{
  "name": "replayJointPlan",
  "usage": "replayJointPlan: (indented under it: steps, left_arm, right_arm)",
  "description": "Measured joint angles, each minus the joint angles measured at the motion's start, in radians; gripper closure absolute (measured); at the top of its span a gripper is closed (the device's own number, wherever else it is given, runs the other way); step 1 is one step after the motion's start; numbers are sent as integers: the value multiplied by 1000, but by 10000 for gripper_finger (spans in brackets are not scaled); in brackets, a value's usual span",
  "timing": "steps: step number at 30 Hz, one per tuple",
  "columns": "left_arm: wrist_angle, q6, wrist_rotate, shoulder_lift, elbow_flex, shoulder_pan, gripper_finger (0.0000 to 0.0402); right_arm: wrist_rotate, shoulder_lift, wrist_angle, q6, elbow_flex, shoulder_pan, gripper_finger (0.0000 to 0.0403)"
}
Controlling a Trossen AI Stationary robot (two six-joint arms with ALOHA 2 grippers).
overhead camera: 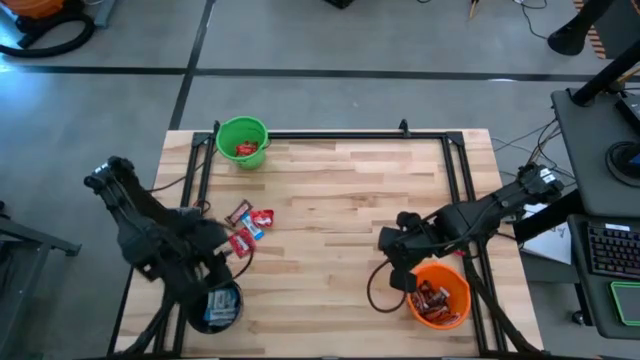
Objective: Sort candy
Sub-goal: Put the red candy into the green bucket
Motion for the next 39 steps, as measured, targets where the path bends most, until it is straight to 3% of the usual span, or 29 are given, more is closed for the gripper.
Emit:
replayJointPlan:
  steps: [7,14,20,24,30,35,39]
  left_arm:
    - [14,187,68,-73,-145,171,260]
    - [191,449,108,-114,-203,365,260]
    - [344,676,263,-100,-262,543,260]
    - [379,708,280,-95,-306,615,260]
    - [520,792,384,-98,-371,674,260]
    - [541,809,399,-79,-421,717,260]
    - [559,807,476,-60,-474,768,254]
  right_arm:
    - [1,2,0,-217,0,-50,364]
    - [1,2,-16,-372,0,-120,364]
    - [0,2,-54,-437,0,-185,364]
    - [-7,2,-76,-459,0,-190,364]
    - [-7,2,-79,-478,0,-191,364]
    - [-7,2,-79,-480,0,-191,364]
    - [-6,2,-79,-479,0,-191,364]
